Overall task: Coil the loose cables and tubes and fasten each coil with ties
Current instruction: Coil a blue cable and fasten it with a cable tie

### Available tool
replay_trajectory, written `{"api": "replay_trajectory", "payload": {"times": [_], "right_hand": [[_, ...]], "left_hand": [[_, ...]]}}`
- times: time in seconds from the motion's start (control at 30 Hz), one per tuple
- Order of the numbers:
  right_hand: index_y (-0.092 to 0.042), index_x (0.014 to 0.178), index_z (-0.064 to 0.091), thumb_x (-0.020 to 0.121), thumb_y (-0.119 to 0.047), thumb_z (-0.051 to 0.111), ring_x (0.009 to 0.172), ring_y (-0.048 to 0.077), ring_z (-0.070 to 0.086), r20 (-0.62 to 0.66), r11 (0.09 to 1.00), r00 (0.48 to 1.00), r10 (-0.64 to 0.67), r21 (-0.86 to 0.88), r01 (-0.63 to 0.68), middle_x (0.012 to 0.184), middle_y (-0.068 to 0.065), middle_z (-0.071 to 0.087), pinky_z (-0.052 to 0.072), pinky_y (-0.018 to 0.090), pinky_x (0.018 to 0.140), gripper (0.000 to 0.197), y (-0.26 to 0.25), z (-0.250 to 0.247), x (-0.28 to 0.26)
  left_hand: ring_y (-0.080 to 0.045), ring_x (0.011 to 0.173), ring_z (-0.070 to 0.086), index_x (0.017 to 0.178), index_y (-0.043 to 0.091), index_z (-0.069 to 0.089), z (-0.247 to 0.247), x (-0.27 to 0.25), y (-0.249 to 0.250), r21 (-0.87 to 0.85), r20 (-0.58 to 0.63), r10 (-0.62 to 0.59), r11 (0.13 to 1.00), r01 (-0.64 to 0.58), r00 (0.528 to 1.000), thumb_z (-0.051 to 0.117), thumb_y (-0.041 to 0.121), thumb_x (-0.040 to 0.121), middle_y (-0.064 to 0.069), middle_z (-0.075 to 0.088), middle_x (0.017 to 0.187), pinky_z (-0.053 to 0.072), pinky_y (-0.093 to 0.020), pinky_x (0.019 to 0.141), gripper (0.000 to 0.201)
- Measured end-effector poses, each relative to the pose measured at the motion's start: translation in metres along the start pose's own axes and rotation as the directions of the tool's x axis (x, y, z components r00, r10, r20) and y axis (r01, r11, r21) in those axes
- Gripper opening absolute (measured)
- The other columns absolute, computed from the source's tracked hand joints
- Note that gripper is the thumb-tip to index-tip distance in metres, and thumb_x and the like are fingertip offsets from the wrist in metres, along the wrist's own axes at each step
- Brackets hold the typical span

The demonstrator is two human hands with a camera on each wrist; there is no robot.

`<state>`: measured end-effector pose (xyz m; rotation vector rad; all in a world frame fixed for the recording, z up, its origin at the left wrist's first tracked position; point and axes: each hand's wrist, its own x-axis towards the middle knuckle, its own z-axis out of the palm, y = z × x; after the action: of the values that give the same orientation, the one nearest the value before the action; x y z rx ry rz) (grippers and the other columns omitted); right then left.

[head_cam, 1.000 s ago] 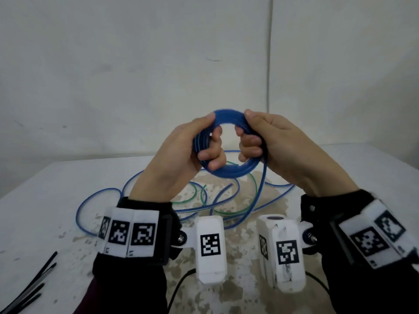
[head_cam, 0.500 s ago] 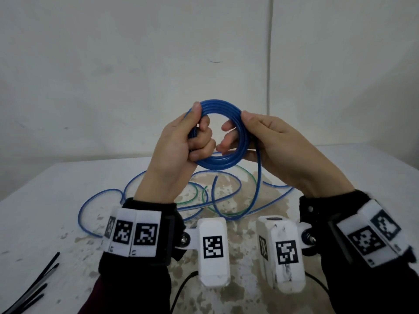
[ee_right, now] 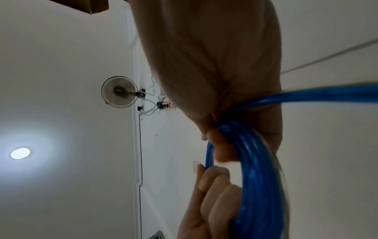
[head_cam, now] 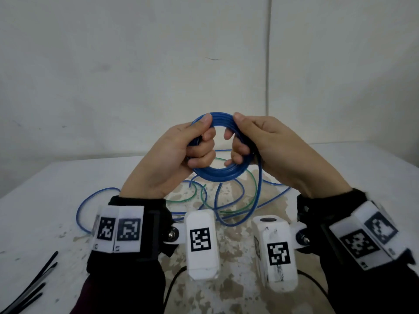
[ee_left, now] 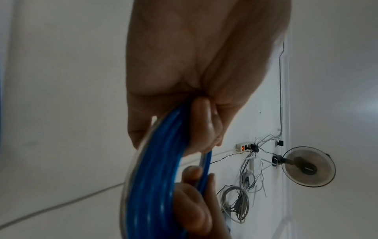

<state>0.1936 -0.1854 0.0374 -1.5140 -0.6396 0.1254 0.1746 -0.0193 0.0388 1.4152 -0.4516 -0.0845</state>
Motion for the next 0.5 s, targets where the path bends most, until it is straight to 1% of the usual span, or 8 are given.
{"api": "replay_trajectory", "payload": {"times": [0.03,0.07,0.13,0.2,0.3,0.37,0.43,0.5], "right_hand": [[-0.008,0.084,0.057,0.102,-0.028,0.036,0.054,0.014,0.057,0.002,1.000,1.000,-0.011,-0.028,0.012,0.054,-0.001,0.049,0.057,0.035,0.070,0.035,0.0005,0.0000,-0.0001],[-0.008,0.086,0.059,0.102,-0.027,0.037,0.061,0.016,0.063,0.010,0.998,1.000,-0.024,-0.054,0.024,0.058,0.002,0.056,0.057,0.034,0.071,0.033,0.0005,-0.0009,-0.0005],[-0.008,0.090,0.061,0.101,-0.024,0.038,0.072,0.017,0.068,0.035,0.992,0.998,-0.046,-0.114,0.050,0.067,0.006,0.064,0.059,0.033,0.071,0.030,-0.0007,-0.0042,-0.0019],[-0.007,0.089,0.060,0.101,-0.021,0.039,0.074,0.017,0.069,0.056,0.978,0.996,-0.063,-0.194,0.073,0.070,0.007,0.067,0.058,0.030,0.067,0.028,-0.0029,-0.0075,-0.0036],[-0.008,0.083,0.058,0.102,-0.021,0.038,0.071,0.020,0.070,0.040,0.955,0.995,-0.094,-0.278,0.101,0.065,0.006,0.065,0.057,0.028,0.061,0.029,-0.0049,-0.0085,-0.0053],[-0.008,0.082,0.057,0.102,-0.023,0.037,0.069,0.020,0.070,0.026,0.967,0.997,-0.074,-0.243,0.078,0.063,0.007,0.065,0.057,0.028,0.060,0.032,-0.0050,-0.0063,-0.0056],[-0.008,0.081,0.057,0.102,-0.027,0.035,0.067,0.020,0.070,0.021,0.986,0.999,-0.037,-0.159,0.040,0.063,0.007,0.065,0.055,0.027,0.058,0.036,-0.0037,-0.0027,-0.0047],[-0.009,0.082,0.059,0.102,-0.030,0.034,0.069,0.021,0.071,0.005,0.996,1.000,-0.010,-0.085,0.010,0.065,0.007,0.067,0.056,0.028,0.059,0.038,-0.0013,0.0004,-0.0024]], "left_hand": [[-0.005,0.039,0.019,0.067,0.014,0.038,-0.0008,-0.0002,0.0010,0.011,-0.014,0.009,1.000,-0.008,1.000,0.041,0.033,0.091,0.010,0.020,0.045,0.016,-0.018,0.043,0.031],[-0.005,0.039,0.018,0.067,0.014,0.037,-0.0015,-0.0006,0.0020,0.028,-0.025,0.016,0.999,-0.015,1.000,0.041,0.033,0.092,0.010,0.019,0.046,0.016,-0.017,0.042,0.032],[-0.005,0.040,0.017,0.067,0.014,0.037,-0.0022,-0.0015,0.0033,0.061,-0.037,0.021,0.998,-0.018,0.999,0.040,0.032,0.095,0.009,0.018,0.047,0.016,-0.016,0.041,0.034],[-0.005,0.040,0.016,0.067,0.014,0.037,-0.0012,-0.0016,0.0034,0.070,-0.035,0.015,0.997,-0.012,0.999,0.038,0.031,0.097,0.009,0.018,0.047,0.014,-0.017,0.041,0.035],[-0.005,0.040,0.016,0.067,0.014,0.037,-0.0002,-0.0007,0.0018,0.041,-0.023,0.007,0.999,-0.006,1.000,0.039,0.032,0.096,0.010,0.019,0.046,0.014,-0.017,0.041,0.034],[-0.005,0.039,0.016,0.066,0.015,0.037,-0.0014,-0.0007,0.0015,0.017,-0.018,0.003,1.000,-0.003,1.000,0.042,0.036,0.091,0.010,0.019,0.046,0.012,-0.020,0.044,0.033],[-0.005,0.039,0.014,0.063,0.016,0.036,-0.0033,-0.0016,0.0023,0.006,-0.029,-0.002,1.000,0.002,1.000,0.044,0.038,0.088,0.011,0.018,0.045,0.009,-0.024,0.048,0.034],[-0.005,0.040,0.013,0.063,0.016,0.036,-0.0024,-0.0019,0.0028,0.018,-0.060,0.010,1.000,-0.009,0.998,0.042,0.038,0.091,0.010,0.018,0.045,0.008,-0.024,0.048,0.036]]}}
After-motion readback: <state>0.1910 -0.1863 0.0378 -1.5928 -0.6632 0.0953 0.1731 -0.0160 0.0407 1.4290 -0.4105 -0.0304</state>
